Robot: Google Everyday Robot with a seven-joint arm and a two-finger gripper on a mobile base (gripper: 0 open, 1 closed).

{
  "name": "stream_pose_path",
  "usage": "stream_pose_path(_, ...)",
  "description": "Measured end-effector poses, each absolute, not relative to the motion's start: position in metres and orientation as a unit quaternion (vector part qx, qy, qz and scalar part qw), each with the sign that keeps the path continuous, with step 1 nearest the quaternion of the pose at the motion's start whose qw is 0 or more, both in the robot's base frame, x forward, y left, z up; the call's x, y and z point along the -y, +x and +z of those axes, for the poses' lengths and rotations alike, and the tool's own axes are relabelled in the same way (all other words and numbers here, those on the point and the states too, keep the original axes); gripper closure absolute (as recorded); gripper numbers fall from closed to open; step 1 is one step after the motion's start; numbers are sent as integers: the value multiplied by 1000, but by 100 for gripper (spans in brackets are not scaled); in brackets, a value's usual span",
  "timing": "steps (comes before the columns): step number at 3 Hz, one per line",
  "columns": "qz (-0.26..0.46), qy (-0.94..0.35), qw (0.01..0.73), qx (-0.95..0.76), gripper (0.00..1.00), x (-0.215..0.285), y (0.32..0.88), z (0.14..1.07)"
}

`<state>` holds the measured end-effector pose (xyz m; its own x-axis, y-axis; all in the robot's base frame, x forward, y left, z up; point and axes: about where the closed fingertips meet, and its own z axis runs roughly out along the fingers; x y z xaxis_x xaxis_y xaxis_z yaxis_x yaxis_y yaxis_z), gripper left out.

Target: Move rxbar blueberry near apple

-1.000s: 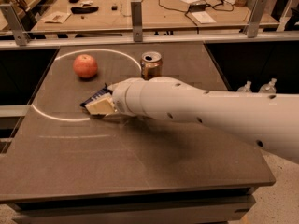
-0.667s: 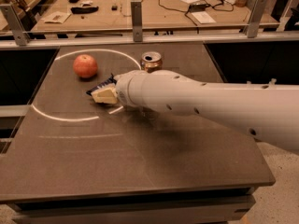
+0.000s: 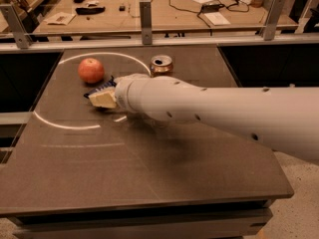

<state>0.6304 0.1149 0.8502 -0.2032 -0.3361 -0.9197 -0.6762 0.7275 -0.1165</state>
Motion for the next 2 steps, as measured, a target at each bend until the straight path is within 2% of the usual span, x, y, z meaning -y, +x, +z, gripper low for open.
stream_pose_path(2, 156, -315, 552, -756, 100, -130, 645, 848)
